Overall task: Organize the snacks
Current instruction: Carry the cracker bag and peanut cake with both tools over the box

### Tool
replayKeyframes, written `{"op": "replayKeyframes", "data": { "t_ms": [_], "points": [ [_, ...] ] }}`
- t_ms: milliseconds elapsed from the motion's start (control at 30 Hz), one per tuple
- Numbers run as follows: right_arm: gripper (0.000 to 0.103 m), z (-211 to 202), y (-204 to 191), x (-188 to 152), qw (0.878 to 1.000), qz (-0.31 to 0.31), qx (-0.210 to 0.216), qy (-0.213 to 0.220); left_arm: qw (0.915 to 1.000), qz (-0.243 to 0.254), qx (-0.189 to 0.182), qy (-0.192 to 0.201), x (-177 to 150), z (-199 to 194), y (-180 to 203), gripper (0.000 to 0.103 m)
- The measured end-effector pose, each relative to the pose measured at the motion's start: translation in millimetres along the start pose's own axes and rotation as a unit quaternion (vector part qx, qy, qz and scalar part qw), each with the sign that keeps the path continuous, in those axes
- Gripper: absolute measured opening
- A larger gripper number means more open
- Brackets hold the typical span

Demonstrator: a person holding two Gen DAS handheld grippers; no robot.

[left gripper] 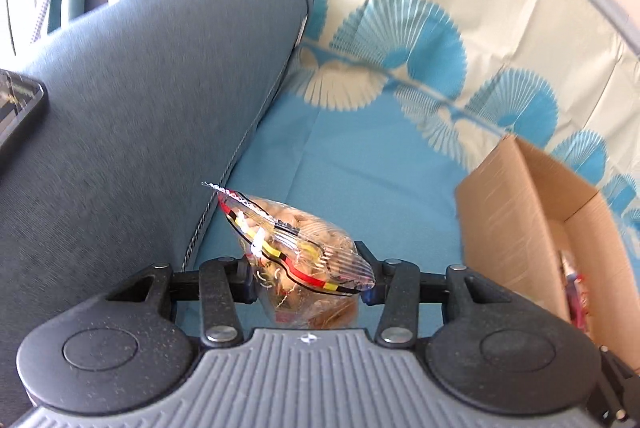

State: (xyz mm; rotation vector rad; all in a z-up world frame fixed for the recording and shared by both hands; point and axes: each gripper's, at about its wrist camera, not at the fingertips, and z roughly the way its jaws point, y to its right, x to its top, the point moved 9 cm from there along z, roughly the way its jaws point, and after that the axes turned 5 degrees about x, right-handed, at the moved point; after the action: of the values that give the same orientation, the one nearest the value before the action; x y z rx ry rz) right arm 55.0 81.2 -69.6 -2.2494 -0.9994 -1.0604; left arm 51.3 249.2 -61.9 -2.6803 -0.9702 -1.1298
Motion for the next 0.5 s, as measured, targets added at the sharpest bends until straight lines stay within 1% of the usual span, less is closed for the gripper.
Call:
{"op": "replayKeyframes", "data": {
  "t_ms": [67, 200, 300, 367, 400, 467, 500],
  "points": [
    [0.082, -13, 4, 12, 1.0, -0.008, 0.002, 0.016, 1.0, 0.001, -0.004, 0.007, 4, -6, 4, 0.049],
    [0.082, -46, 25, 41, 0.998, -0.011, 0.003, 0.063, 0.9997, -0.004, -0.018, 0.017, 8, -16, 13, 0.049],
    [0.082, -62, 48, 54, 0.995, -0.021, -0.011, 0.096, 0.9993, 0.003, -0.027, 0.026, 11, -20, 24, 0.05],
    [0.082, -68, 66, 52, 0.993, -0.013, -0.028, 0.116, 0.999, 0.01, -0.031, 0.03, 12, -21, 31, 0.05],
    [0.082, -71, 76, 47, 0.992, 0.001, -0.036, 0.122, 0.9989, 0.011, -0.033, 0.033, 13, -22, 34, 0.05],
    [0.082, -74, 92, 39, 0.992, 0.031, -0.047, 0.112, 0.9988, 0.008, -0.031, 0.037, 12, -22, 41, 0.05],
    [0.082, -78, 97, 39, 0.991, 0.041, -0.047, 0.118, 0.9987, 0.003, -0.033, 0.038, 11, -22, 44, 0.05]
  ]
}}
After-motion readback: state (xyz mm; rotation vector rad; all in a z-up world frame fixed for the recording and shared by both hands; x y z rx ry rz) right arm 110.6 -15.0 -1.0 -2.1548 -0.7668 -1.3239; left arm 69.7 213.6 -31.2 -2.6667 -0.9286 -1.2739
